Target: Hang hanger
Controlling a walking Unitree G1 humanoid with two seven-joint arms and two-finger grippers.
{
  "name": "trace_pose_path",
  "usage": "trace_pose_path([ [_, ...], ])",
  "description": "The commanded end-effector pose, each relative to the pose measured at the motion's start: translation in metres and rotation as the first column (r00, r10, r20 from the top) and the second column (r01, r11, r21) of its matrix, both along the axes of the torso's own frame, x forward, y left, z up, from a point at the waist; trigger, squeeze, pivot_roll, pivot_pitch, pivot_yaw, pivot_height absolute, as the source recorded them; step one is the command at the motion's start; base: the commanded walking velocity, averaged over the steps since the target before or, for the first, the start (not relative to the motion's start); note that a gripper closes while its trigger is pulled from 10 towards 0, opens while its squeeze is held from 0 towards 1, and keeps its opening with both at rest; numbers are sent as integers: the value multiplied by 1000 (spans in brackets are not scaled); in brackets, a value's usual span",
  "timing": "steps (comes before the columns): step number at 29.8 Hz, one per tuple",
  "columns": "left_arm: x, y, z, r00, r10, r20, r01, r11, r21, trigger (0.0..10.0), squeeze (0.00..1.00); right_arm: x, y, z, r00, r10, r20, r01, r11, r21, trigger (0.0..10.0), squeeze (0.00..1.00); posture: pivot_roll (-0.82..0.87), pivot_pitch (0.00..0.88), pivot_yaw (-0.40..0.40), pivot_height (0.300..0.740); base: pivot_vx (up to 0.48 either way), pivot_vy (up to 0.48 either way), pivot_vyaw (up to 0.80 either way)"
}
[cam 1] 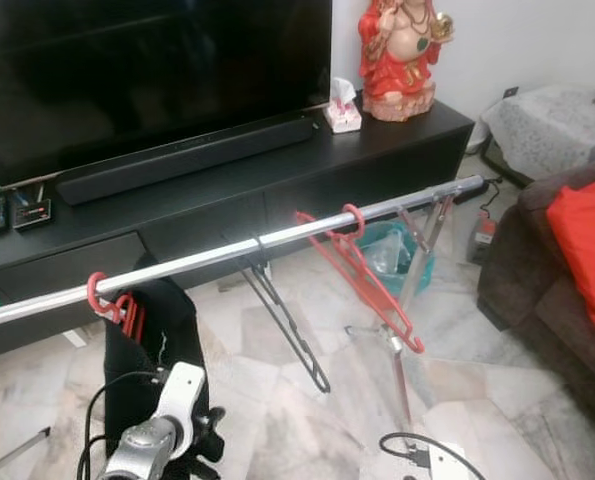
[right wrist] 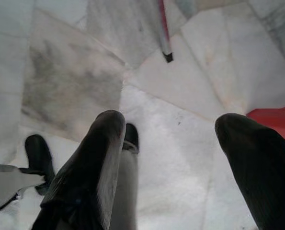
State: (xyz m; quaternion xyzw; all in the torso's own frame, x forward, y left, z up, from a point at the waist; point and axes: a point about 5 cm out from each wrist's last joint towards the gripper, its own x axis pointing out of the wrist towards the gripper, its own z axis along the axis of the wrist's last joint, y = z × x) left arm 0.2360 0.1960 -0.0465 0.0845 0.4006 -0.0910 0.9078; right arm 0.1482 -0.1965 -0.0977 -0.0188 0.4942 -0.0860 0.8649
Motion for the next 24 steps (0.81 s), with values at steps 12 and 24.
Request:
trace_pose_path([
  [12, -36, 20, -24, 987, 53, -149, -36, 993, 114, 10000, 0, -5, 4, -2, 1000, 18, -12, -17, 1000, 7, 10000, 0, -8, 0, 24, 740, 0, 0, 0],
  [24, -57, 40, -31, 964, 185, -191, -155, 975, 161, 10000, 0, -6, 7, -3, 1000, 13, -15, -13, 1000, 17, 10000, 0, -9, 0, 38, 740, 0, 0, 0],
])
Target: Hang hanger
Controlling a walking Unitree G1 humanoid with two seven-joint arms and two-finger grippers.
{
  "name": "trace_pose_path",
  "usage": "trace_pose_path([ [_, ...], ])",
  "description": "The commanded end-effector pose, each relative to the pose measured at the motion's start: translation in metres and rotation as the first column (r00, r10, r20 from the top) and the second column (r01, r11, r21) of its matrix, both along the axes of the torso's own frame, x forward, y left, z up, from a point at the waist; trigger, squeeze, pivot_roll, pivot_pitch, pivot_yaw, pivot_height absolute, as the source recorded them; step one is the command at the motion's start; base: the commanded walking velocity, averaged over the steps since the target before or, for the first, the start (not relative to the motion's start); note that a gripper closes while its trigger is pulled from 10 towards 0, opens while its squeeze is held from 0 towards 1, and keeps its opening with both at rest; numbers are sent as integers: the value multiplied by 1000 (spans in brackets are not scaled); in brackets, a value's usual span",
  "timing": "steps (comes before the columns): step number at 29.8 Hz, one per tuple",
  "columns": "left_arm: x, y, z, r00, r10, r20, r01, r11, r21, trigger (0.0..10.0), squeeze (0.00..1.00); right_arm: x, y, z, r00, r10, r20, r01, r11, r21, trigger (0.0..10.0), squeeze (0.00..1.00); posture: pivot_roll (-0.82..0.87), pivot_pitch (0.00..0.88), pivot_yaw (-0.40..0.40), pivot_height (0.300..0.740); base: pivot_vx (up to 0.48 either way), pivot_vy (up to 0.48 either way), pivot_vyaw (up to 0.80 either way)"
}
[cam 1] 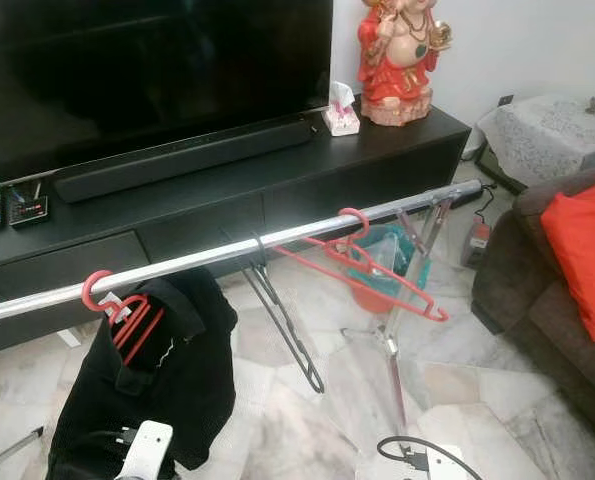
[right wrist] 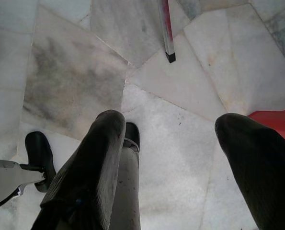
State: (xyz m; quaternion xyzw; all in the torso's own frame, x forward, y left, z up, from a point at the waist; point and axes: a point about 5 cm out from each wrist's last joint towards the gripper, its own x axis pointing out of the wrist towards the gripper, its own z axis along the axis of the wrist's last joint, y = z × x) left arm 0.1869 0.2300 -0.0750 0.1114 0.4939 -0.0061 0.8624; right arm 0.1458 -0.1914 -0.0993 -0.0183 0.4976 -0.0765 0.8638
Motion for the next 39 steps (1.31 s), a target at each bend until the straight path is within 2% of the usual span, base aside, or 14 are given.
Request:
trace_pose_path([
  [1, -8, 6, -2, 999, 40, -14, -40, 999, -1, 10000, 0, -3, 2, -1, 1000, -1, -8, 1, 1000, 6, 10000, 0, -7, 0, 37, 740, 0, 0, 0],
  [6, -11, 7, -4, 998, 60, -27, -60, 998, -2, 10000, 0, -1, 1, 0, 1000, -1, -1, 1, 1000, 6, 10000, 0, -11, 0, 37, 740, 0, 0, 0],
  [14, -17, -1, -9, 995, 92, -33, -93, 994, -48, 10000, 0, 1, 0, 0, 1000, -5, 5, 5, 1000, 6, 10000, 0, -21, 0, 37, 740, 0, 0, 0],
  [20, -23, 2, -10, 995, 92, -47, -94, 995, -35, 10000, 0, 0, 0, 0, 1000, -2, 4, 2, 1000, 8, 10000, 0, -20, 0, 40, 740, 0, 0, 0],
  [39, -40, 3, -17, 992, 90, -84, -93, 995, -29, 10000, 0, 0, 1, 0, 1000, 2, 5, -2, 1000, 10, 10000, 0, -18, 0, 42, 740, -292, 0, 0],
])
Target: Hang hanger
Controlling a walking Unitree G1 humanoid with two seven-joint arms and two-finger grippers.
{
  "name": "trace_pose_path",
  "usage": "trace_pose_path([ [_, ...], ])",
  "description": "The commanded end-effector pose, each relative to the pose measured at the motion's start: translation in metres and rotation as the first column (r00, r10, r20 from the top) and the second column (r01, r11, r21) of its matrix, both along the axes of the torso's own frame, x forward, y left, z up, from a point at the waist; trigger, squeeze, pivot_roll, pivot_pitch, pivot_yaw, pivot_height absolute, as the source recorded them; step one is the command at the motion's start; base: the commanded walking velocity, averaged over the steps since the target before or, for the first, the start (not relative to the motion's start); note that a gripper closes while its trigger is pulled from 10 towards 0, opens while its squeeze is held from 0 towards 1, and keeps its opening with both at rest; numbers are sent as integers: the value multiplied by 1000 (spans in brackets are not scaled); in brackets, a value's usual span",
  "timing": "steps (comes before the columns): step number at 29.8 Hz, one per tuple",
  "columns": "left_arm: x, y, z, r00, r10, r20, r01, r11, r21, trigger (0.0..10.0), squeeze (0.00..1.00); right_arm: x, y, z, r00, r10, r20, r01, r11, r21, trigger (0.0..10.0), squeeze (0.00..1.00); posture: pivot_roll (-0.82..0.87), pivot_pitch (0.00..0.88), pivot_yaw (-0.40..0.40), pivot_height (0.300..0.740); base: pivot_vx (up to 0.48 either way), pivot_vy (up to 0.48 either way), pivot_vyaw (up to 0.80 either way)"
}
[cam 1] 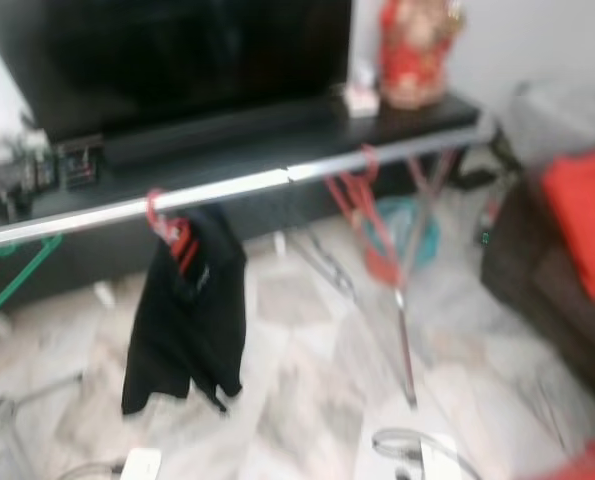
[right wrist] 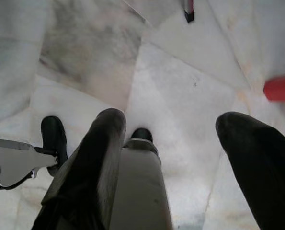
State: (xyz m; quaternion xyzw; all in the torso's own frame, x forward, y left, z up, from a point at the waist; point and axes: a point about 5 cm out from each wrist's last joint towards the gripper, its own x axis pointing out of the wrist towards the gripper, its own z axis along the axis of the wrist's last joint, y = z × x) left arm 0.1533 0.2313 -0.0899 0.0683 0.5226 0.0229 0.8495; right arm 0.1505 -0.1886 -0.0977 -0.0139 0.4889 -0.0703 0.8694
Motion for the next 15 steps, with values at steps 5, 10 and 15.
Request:
trace_pose_path([
  [5, -8, 11, -1, 999, -5, -33, 5, 1000, 17, 10000, 0, -5, -1, -2, 1000, -5, -17, 5, 1000, -3, 10000, 0, -17, 0, 42, 740, -295, 0, 0],
  [10, -11, 13, -1, 999, -3, -39, 4, 1000, 21, 10000, 0, -5, -1, -2, 1000, -4, -18, 4, 1000, -3, 10000, 0, -16, 0, 43, 740, -295, 0, 0],
  [15, -12, 11, -2, 999, -7, -43, 8, 1000, 17, 10000, 0, -5, -2, -2, 1000, -5, -18, 5, 1000, -2, 10000, 0, -16, 0, 43, 740, -283, 0, 0],
])
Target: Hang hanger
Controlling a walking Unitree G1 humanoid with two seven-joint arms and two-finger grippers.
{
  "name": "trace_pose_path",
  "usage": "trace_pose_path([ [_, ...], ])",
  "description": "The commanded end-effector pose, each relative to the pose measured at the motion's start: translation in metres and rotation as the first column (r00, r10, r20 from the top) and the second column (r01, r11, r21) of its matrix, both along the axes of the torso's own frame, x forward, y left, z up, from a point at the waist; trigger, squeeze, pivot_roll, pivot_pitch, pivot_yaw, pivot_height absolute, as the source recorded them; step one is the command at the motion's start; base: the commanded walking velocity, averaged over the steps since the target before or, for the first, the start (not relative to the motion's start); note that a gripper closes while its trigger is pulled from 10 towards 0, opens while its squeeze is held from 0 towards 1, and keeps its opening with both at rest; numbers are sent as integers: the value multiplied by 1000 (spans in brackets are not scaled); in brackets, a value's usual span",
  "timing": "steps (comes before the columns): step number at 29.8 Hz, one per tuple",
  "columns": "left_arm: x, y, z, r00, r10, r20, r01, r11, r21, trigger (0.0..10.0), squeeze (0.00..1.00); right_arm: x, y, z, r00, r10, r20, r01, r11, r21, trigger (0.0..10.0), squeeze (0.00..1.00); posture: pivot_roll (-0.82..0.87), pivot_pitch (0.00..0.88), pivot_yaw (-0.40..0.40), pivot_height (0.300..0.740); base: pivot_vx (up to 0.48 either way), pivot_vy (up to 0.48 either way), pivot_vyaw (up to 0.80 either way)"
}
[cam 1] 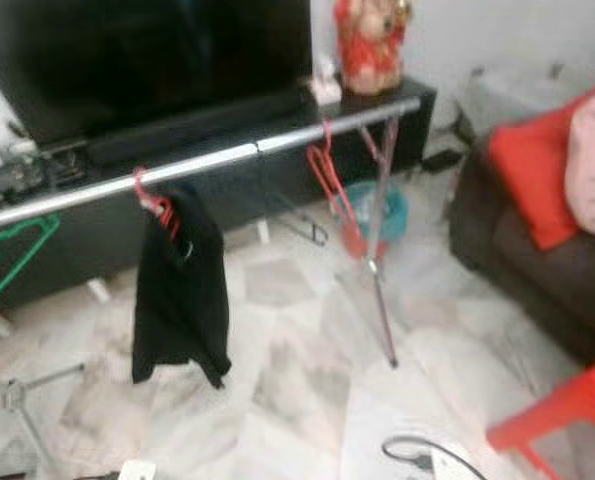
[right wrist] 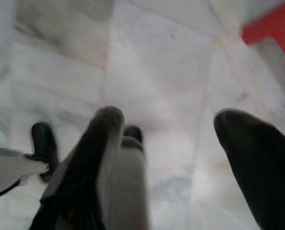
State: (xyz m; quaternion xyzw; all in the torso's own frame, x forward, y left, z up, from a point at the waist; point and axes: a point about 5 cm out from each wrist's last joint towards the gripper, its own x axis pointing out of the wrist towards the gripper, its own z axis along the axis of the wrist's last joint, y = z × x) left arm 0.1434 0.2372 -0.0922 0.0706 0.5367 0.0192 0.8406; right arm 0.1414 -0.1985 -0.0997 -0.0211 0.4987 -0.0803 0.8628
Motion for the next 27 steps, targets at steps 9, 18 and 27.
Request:
trace_pose_path([
  [9, 7, -13, -1, 1000, -25, -1, 25, 1000, 4, 10000, 0, 4, 8, 0, 1000, 7, 7, -7, 1000, 20, 10000, 0, -16, 0, 42, 740, -160, 0, 0],
  [18, 21, -24, 3, 999, -23, 30, 23, 999, -24, 10000, 0, 4, 9, 0, 1000, 4, 10, -4, 1000, 21, 10000, 0, -17, 0, 42, 740, 0, 0, 0],
  [27, 23, 13, 13, 999, -29, 41, 29, 1000, 8, 10000, 0, 4, 9, 0, 1000, 3, 11, -3, 1000, 22, 10000, 0, -19, 0, 44, 740, 0, 0, 0],
])
